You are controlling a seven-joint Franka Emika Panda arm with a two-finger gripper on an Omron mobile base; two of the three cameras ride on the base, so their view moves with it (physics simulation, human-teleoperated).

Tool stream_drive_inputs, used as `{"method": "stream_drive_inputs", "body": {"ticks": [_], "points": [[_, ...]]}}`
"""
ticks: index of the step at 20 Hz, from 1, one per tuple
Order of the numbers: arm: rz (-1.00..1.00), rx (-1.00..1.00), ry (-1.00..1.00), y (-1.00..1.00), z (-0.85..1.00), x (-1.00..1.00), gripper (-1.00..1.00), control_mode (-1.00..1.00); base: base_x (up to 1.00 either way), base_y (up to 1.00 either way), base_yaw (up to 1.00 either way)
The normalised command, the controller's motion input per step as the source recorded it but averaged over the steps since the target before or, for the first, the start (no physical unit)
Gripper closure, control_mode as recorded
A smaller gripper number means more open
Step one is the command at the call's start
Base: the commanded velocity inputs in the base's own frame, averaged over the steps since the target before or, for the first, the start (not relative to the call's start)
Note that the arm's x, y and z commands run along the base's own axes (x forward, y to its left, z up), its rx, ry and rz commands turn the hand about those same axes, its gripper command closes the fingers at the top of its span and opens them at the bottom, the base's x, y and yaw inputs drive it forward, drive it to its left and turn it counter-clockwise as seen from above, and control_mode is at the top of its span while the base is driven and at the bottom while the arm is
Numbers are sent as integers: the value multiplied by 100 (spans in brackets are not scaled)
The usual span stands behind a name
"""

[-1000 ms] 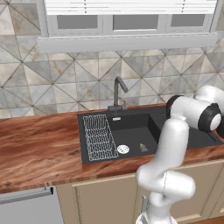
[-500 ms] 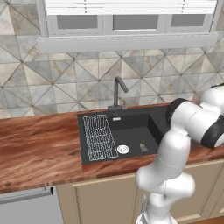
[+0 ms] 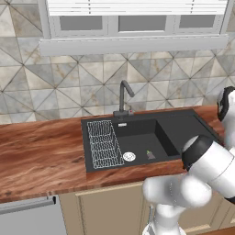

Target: Dump the eggplant from the pot into the sink. Then turn on the water and wash the eggplant. Then turn off the water and put the eggplant back in the pot.

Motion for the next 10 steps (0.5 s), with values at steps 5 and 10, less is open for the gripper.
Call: {"method": "stream_drive_inputs", "body": {"ticks": [5, 10], "points": [[74, 0, 0, 76, 14, 0, -100, -100, 0, 0, 0], [72, 0, -2, 54, 25, 12, -100, -100, 0, 0, 0]]}}
